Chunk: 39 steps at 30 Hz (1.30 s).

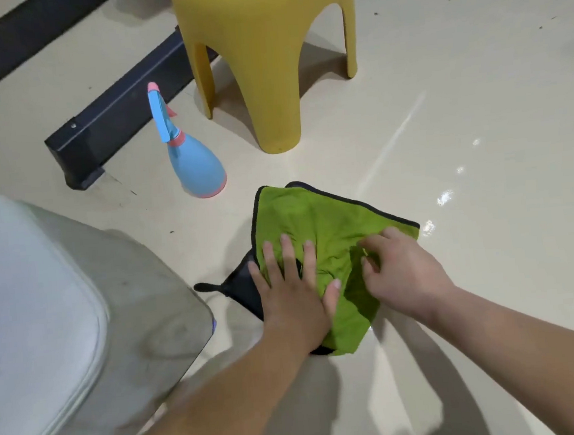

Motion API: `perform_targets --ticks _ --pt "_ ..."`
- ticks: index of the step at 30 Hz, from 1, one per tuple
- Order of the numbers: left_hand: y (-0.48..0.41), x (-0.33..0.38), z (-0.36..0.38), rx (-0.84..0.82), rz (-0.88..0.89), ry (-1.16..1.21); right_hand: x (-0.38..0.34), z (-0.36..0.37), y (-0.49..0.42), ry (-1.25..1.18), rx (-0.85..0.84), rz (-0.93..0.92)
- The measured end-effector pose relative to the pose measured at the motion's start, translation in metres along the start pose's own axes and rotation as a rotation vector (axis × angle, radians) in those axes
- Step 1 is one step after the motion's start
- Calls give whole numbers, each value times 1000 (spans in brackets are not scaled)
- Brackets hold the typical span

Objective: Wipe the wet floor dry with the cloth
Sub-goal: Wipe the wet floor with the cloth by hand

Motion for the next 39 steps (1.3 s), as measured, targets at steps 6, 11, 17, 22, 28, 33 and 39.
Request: perform_targets --ticks 6,11,17,22,28,33,39 --pt "74 61 23 -53 295 38 43 -9 31 -11 -26 155" --pt "54 73 13 -66 683 93 87 -17 64 -55 29 242" --pt "24 42 -25 101 313 454 117 -18 92 -91 -43 407" --pt "11 25 -25 -4 218 370 135 -6 113 -222 -295 554" --pt "-7 66 -54 -122 306 714 135 -39 135 206 -1155 647" --pt "-13 82 -65 99 298 588 141 -63 106 13 -358 540" --pt "7 83 -33 -256 152 541 127 -36 83 -640 65 527"
Point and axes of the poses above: each hand's wrist, its own y-axis away from the middle knuckle, its own z-axis out of the palm, x = y × z, the point moved 2 cm from there along -y, towards the middle knuckle, and after that the axes turned 1 degree about -z, right-handed, at the moved point
